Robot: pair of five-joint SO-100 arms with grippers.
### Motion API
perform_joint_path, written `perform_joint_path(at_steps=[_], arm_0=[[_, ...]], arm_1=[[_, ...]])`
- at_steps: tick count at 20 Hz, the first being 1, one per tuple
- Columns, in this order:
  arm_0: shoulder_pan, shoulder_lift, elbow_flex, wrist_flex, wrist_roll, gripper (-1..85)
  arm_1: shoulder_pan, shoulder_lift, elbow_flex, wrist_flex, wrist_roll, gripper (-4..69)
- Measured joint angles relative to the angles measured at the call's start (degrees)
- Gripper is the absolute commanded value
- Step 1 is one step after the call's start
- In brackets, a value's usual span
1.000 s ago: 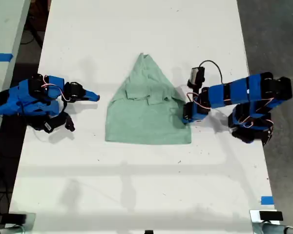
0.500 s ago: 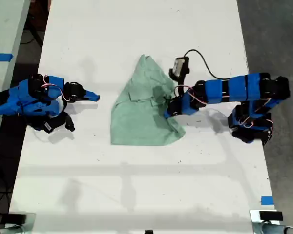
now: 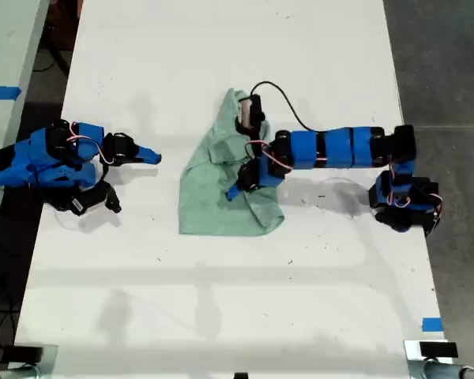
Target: Fold t shirt
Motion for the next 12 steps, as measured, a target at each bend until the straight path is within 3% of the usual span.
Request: perform_joint_path(at_steps=[1, 2, 5, 10, 12], arm_0=[[0.0, 0.0, 0.0, 0.0, 0.0, -0.1], [0.0, 0.0, 0.0, 0.0, 0.0, -0.1], [0.0, 0.0, 0.0, 0.0, 0.0, -0.1], [0.0, 0.0, 0.0, 0.0, 0.0, -0.1], [0.0, 0.0, 0.0, 0.0, 0.0, -0.1]], arm_1=[[0.0, 4.22, 2.72, 1.58, 0.26, 13.7], [0.18, 9.4, 7.21, 2.29, 0.88, 0.9], [2.81, 29.62, 28.04, -0.7, 3.08, -0.4], [3.52, 67.59, 77.7, -23.64, 6.59, -0.3], [3.52, 77.08, 92.72, -29.79, 7.38, -0.3]])
